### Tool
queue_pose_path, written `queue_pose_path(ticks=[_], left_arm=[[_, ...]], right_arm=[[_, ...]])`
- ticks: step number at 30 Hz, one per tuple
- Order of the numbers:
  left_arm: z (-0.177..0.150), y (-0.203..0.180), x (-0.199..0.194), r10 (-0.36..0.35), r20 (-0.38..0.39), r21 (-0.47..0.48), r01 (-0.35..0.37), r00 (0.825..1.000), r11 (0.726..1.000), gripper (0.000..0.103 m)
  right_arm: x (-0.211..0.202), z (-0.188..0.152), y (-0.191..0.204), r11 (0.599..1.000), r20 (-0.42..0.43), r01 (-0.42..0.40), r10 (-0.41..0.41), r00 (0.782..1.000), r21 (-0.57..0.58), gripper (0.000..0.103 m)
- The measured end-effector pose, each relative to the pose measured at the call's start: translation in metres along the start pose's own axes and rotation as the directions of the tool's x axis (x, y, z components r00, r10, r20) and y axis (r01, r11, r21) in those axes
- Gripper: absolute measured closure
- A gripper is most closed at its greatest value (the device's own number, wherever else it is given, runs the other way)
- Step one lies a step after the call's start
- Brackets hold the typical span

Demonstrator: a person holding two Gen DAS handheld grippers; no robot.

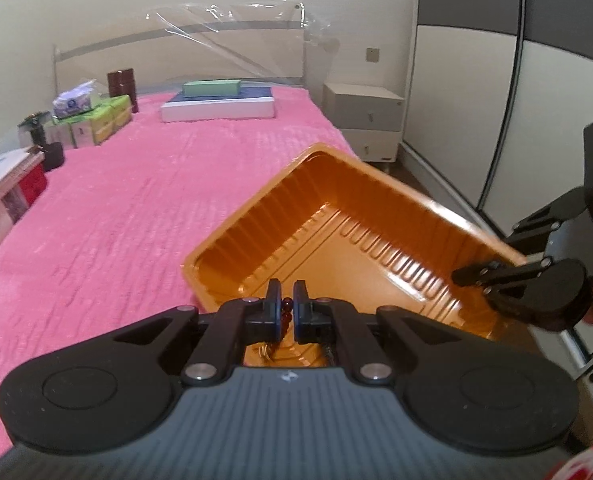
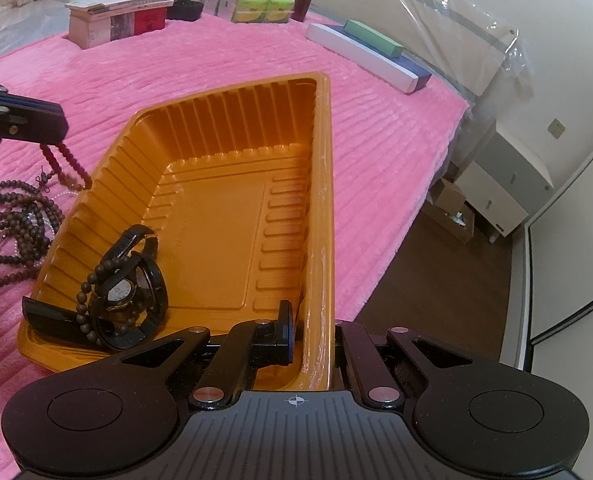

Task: Organize jewelry
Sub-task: 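Carry the red bracelet over the tray and open the left tool, then move the open left tool back to the pile near the pearl strand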

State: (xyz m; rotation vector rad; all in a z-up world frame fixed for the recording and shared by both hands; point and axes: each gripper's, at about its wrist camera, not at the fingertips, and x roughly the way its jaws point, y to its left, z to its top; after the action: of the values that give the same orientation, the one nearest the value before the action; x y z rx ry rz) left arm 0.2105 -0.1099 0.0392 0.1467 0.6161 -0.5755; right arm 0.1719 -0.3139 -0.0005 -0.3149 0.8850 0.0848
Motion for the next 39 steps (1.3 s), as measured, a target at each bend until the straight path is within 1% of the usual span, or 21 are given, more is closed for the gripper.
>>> queue_pose_path(ticks=[4,8,14,17,19,23,25,28,32,35,39], left_arm=[[0.004,0.002,0.008,-0.045,0.004,-0.026,0.045,0.999,0.999,0.098],[0.005,0.002,0.019,-0.069,-0.007,-0.039,0.069,0.998,0.997,0.098],[0.001,-0.002,0.033,-0.067,-0.028,-0.044,0.066,0.997,0.997,0.098],[0.002,0.002,0.036,-0.066,-0.021,-0.071,0.064,0.998,0.995,0.092],[0.001,0.006,0.032,-0.066,-0.01,-0.088,0.065,0.998,0.994,0.091],[0.0,0.019,0.021,-0.016,0.002,-0.099,0.016,1.0,0.995,0.09],[-0.005,0.029,0.011,0.023,0.011,-0.112,-0.022,1.0,0.993,0.086],[-0.013,0.047,-0.005,0.093,0.01,-0.139,-0.09,0.996,0.986,0.085],[-0.034,0.073,-0.03,0.188,-0.006,-0.173,-0.187,0.982,0.967,0.085],[-0.054,0.088,-0.046,0.239,-0.031,-0.208,-0.24,0.97,0.948,0.085],[-0.082,0.099,-0.06,0.297,-0.075,-0.226,-0.306,0.952,0.925,0.085]], right_arm=[[0.0,0.0,0.0,1.0,0.0,0.0,0.0,1.0,0.0,0.098],[0.0,0.0,0.0,1.0,0.001,0.0,0.0,1.0,0.003,0.098],[-0.001,0.001,0.0,1.0,0.004,0.003,-0.003,1.0,0.004,0.098],[0.0,0.001,-0.001,1.0,0.001,0.004,-0.004,1.0,0.005,0.099],[-0.001,0.001,-0.001,1.0,0.001,0.003,-0.003,1.0,0.006,0.098],[-0.002,0.001,-0.001,1.0,0.003,0.003,-0.003,1.0,0.007,0.098],[-0.002,0.0,0.0,1.0,0.006,0.002,-0.002,1.0,0.01,0.098],[-0.002,-0.001,-0.001,1.0,0.005,0.002,-0.002,1.0,0.011,0.098],[-0.002,-0.002,-0.001,1.0,0.005,0.0,0.0,1.0,0.013,0.098],[-0.002,-0.004,-0.001,1.0,0.004,0.001,-0.001,1.0,0.014,0.098],[-0.004,-0.005,-0.001,1.0,0.011,0.003,-0.004,1.0,0.021,0.099]])
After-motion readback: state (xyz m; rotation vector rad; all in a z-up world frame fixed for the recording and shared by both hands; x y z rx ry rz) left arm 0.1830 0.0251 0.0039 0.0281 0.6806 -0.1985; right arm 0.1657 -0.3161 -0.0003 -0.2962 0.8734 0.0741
